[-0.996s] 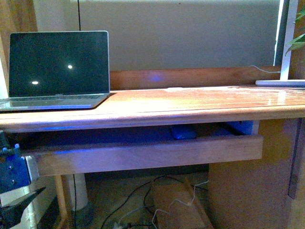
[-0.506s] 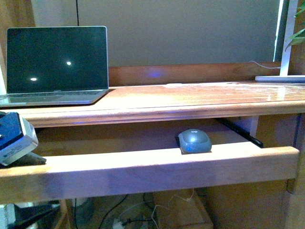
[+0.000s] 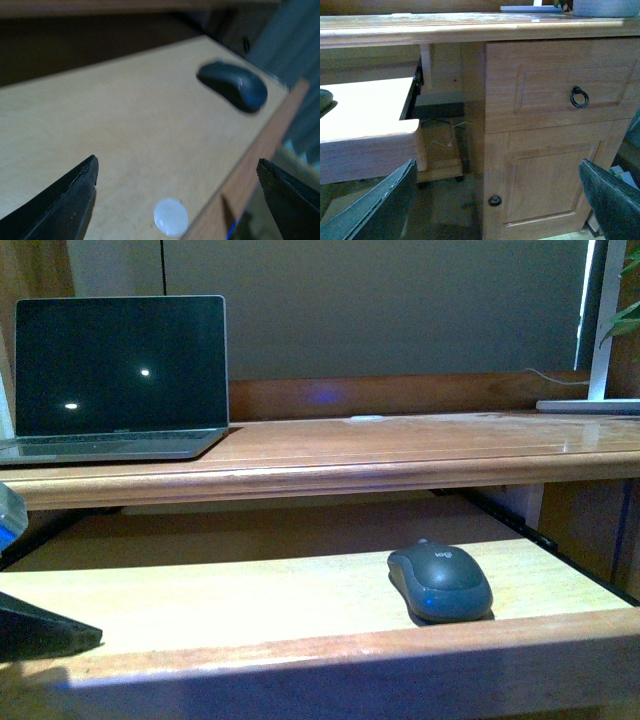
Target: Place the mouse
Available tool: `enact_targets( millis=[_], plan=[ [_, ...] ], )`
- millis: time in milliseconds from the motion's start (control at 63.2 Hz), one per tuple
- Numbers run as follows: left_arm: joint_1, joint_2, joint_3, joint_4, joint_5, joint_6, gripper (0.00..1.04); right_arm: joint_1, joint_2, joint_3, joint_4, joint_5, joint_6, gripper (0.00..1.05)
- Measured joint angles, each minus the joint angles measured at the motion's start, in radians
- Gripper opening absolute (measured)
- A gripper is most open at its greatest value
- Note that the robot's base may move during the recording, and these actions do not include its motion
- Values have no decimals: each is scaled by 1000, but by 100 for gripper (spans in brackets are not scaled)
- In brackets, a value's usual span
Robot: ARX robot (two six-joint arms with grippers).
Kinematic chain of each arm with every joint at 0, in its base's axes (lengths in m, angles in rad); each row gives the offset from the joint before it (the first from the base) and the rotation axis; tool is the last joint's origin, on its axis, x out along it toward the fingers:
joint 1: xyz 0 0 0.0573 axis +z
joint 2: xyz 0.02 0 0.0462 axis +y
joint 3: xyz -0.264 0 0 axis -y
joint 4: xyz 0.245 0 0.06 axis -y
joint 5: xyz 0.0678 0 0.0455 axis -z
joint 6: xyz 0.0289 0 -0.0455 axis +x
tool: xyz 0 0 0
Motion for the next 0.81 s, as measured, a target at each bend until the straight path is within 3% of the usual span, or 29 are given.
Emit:
enact_targets(
  millis=[95, 221, 443, 664, 712, 807],
  plan=[
    [5, -82, 0, 45, -73, -212, 97, 0, 0, 0, 0, 0, 0, 97],
    [-10, -203, -2, 11, -268, -273, 97, 0, 0, 0, 0, 0, 0, 97],
    [-114, -480, -87, -177, -727, -28, 97, 0, 0, 0, 0, 0, 0, 97],
    [-275, -797, -234, -381, -1065, 45, 97, 0, 0, 0, 0, 0, 0, 97],
    [-330, -884, -284, -379, -1150, 60, 89, 0, 0, 0, 0, 0, 0, 97],
    [-311, -1003, -364, -365, -1144, 71, 73, 0, 0, 0, 0, 0, 0, 97]
  ],
)
